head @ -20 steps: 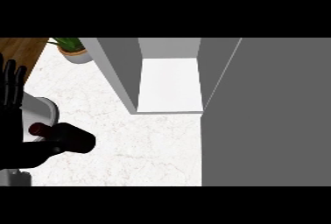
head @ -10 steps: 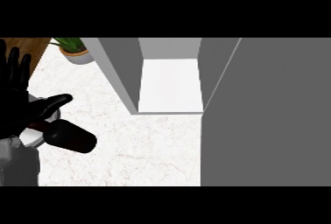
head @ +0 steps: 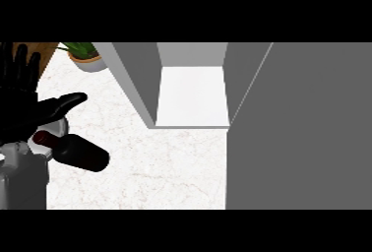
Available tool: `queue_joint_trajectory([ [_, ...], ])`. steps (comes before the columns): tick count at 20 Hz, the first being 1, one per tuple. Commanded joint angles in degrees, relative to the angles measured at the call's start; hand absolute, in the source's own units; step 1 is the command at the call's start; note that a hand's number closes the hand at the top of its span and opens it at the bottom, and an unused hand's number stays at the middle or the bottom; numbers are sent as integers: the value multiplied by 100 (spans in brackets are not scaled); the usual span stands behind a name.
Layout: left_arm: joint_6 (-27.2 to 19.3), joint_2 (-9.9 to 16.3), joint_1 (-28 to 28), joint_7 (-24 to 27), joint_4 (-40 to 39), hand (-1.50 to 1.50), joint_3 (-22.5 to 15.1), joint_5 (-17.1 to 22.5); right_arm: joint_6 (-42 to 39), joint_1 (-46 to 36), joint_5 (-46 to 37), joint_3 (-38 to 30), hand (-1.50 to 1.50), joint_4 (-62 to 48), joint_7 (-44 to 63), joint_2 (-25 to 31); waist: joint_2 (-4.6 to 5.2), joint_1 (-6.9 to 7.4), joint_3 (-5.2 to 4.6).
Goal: Pick up the wine, place it into the cabinet and close the cabinet
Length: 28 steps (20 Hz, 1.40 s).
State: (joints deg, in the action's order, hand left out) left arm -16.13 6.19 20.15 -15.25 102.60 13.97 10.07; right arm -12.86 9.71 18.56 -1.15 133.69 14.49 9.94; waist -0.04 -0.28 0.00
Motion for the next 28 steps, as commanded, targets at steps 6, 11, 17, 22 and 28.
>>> queue_joint_trajectory([
  [6,-496,-141,-319,-524,698,-150,-588,-370,205,-192,-345,344,-150,351,570,-270,-5,34,0],
  [11,-212,65,-723,-159,770,-150,-288,-140,-151,55,92,-188,-150,409,376,-134,-5,26,0],
  [17,-231,100,-914,-106,650,-150,-143,-56,-129,15,-485,189,-150,181,218,-488,-2,26,0],
  [22,-546,116,-999,-547,968,-150,-231,-304,-307,-3,97,-252,-150,307,512,-265,-4,16,2],
  [28,-474,145,-1463,-601,1232,-150,-147,-298,-172,-268,123,-387,-150,322,719,-296,-4,26,1],
])
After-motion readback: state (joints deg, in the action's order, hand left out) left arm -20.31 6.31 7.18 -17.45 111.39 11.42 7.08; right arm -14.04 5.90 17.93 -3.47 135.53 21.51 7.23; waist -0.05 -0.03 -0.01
